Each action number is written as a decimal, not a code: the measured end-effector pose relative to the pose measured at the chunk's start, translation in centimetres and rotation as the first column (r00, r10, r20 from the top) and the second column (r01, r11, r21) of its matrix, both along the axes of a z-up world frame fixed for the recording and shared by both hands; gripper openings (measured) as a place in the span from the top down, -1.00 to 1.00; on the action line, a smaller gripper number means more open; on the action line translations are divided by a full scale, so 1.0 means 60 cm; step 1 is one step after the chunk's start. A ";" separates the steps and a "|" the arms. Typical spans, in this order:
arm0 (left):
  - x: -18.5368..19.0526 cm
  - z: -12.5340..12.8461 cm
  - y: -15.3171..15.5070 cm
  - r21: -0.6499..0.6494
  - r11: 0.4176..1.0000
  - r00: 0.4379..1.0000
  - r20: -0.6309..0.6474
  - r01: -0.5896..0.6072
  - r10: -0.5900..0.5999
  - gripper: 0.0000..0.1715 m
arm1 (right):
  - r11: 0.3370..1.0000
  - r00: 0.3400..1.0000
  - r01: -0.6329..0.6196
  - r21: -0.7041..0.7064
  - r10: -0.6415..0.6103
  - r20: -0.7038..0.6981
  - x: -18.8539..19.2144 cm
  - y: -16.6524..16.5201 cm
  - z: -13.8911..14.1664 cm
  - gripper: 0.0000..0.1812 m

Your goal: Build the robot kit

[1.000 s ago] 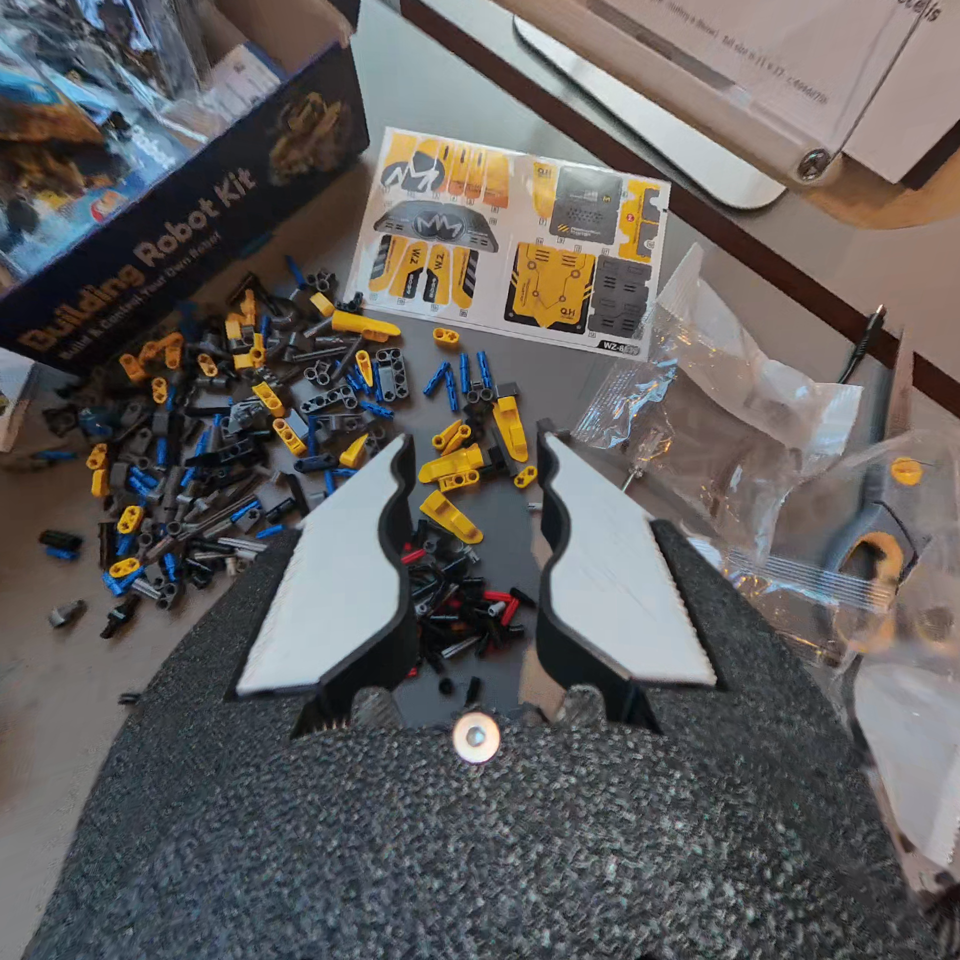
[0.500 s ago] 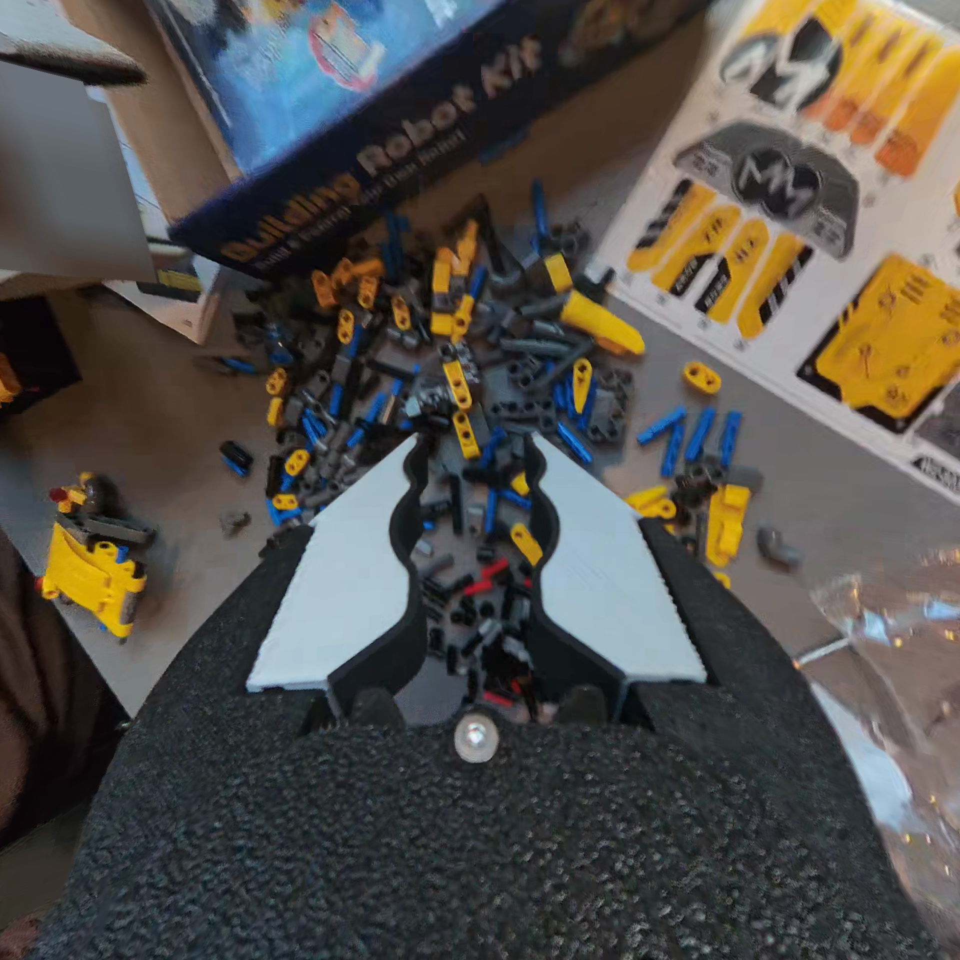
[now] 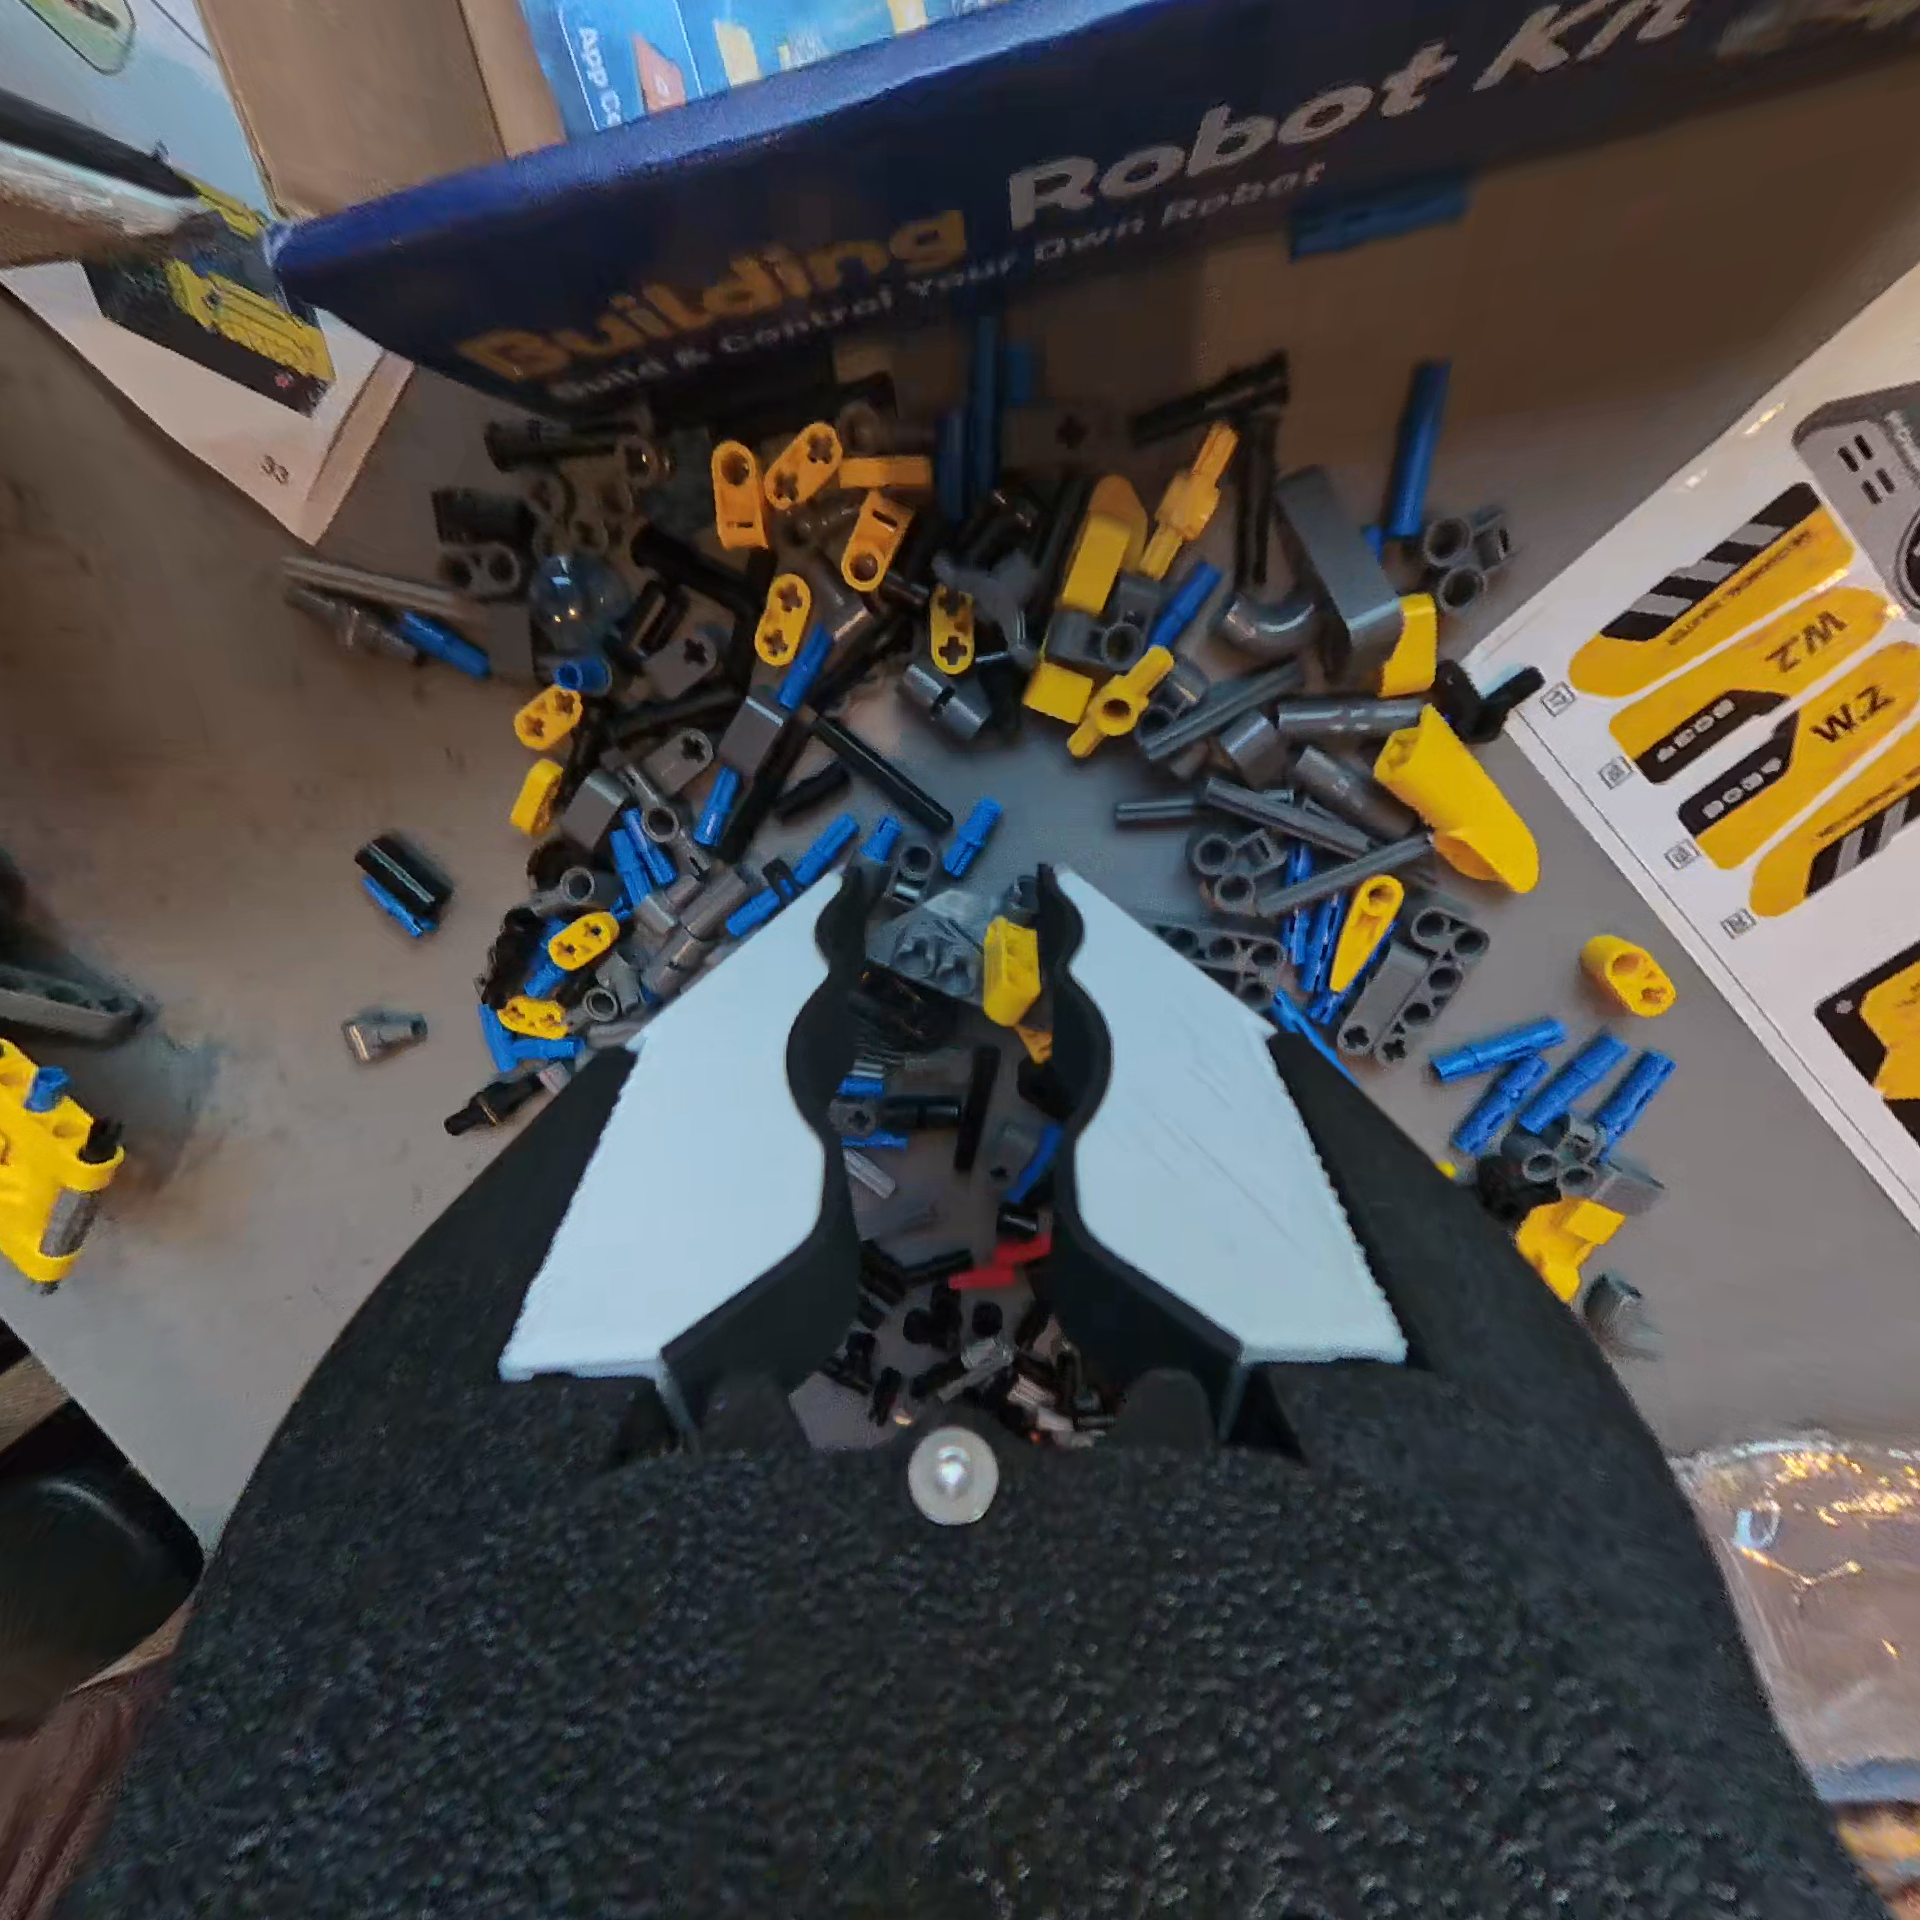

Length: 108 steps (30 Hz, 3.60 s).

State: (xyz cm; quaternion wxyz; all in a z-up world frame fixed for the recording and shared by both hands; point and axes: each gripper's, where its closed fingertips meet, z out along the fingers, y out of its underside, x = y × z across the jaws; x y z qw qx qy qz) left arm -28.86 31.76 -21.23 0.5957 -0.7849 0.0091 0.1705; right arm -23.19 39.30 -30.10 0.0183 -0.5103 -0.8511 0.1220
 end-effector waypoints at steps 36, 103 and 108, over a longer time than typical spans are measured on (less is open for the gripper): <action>0.007 -0.026 0.004 -0.074 0.997 1.000 -0.008 0.011 -0.011 0.53 | 0.981 0.983 0.133 -0.141 -0.149 -0.108 -0.053 -0.004 0.021 0.69; -0.014 -0.018 -0.003 -0.072 0.997 0.999 0.013 -0.033 0.034 0.56 | 0.992 0.983 -0.052 -0.116 0.030 -0.180 -0.072 -0.092 0.013 0.81; -0.013 -0.019 -0.004 -0.077 0.997 0.999 0.009 -0.033 0.034 0.55 | 0.991 0.984 -0.087 -0.101 0.070 -0.163 -0.064 -0.103 0.005 0.89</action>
